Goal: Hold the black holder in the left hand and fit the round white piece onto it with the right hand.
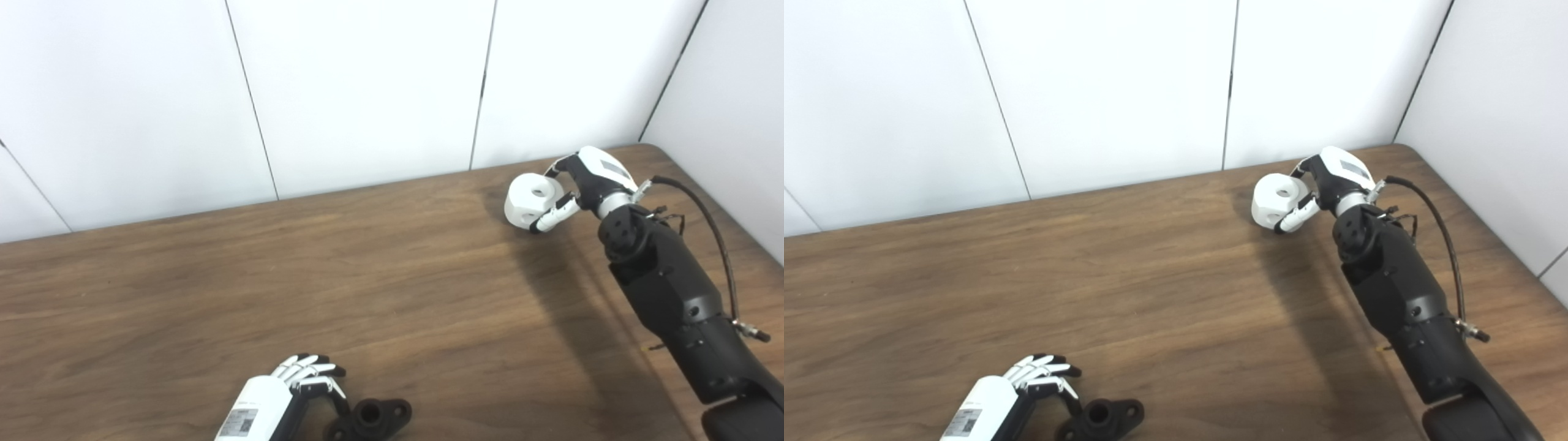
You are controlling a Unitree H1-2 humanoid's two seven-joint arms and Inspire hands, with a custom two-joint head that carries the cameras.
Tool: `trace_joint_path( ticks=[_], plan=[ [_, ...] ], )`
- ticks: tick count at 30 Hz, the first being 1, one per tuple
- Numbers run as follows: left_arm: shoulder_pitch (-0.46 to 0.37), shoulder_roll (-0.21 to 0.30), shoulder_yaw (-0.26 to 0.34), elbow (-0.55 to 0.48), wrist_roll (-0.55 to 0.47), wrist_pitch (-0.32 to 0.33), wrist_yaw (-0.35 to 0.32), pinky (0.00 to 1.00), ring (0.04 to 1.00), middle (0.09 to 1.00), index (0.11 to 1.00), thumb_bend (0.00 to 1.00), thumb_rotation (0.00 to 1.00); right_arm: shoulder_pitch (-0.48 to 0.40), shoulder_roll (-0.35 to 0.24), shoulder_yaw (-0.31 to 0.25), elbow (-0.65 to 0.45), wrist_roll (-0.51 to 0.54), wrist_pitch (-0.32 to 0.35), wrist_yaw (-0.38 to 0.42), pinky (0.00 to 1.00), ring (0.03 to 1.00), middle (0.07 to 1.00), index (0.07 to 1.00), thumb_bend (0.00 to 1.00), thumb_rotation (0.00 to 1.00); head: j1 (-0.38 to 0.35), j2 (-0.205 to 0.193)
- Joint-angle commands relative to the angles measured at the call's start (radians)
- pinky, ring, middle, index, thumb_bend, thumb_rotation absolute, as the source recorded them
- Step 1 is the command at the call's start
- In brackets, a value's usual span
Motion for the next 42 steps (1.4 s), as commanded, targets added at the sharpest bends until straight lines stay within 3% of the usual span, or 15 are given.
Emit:
trace_joint_path(
  ticks=[1, 5, 12, 25, 31, 36, 42],
  plan=[
    [0.043, 0.016, -0.011, 0.023, 0.014, 0.050, -0.073, 0.85, 0.847, 0.767, 0.484, 0.52, 0.05, -0.032, -0.041, -0.013, -0.046, 0.006, -0.016, -0.024, 0.97, 0.993, 0.857, 0.488, 0.51, 0.14, 0.001, 0.006],
    [0.042, 0.015, -0.011, 0.015, 0.014, 0.056, -0.078, 0.84, 0.843, 0.764, 0.484, 0.52, 0.05, -0.019, -0.046, -0.012, -0.108, 0.009, -0.006, -0.007, 0.94, 0.973, 0.851, 0.488, 0.52, 0.14, 0.008, 0.013],
    [0.042, 0.016, -0.012, 0.006, 0.010, 0.063, -0.088, 0.83, 0.842, 0.766, 0.484, 0.52, 0.05, 0.009, -0.028, -0.037, -0.276, -0.074, 0.013, 0.134, 0.91, 0.952, 0.841, 0.487, 0.52, 0.14, 0.029, 0.033],
    [0.037, 0.009, -0.021, 0.000, 0.028, 0.089, -0.113, 0.86, 0.859, 0.780, 0.485, 0.52, 0.05, 0.054, 0.118, -0.122, -0.664, -0.315, 0.013, 0.585, 0.85, 0.920, 0.823, 0.486, 0.52, 0.14, 0.092, 0.085],
    [0.036, -0.002, -0.024, -0.008, 0.033, 0.098, -0.115, 0.86, 0.863, 0.782, 0.485, 0.52, 0.05, 0.051, 0.206, -0.146, -0.793, -0.396, 0.013, 0.790, 0.82, 0.911, 0.813, 0.486, 0.52, 0.14, 0.129, 0.133],
    [0.029, -0.009, -0.029, -0.011, 0.038, 0.116, -0.135, 0.88, 0.872, 0.790, 0.485, 0.52, 0.05, 0.047, 0.257, -0.184, -0.873, -0.365, 0.013, 0.916, 0.88, 0.906, 0.804, 0.485, 0.52, 0.13, 0.174, 0.184],
    [0.024, -0.017, -0.027, -0.012, 0.031, 0.128, -0.143, 0.91, 0.883, 0.800, 0.485, 0.52, 0.05, 0.028, 0.271, -0.178, -0.958, -0.372, 0.013, 1.058, 0.91, 0.889, 0.797, 0.485, 0.52, 0.14, 0.187, 0.229]
  ],
)
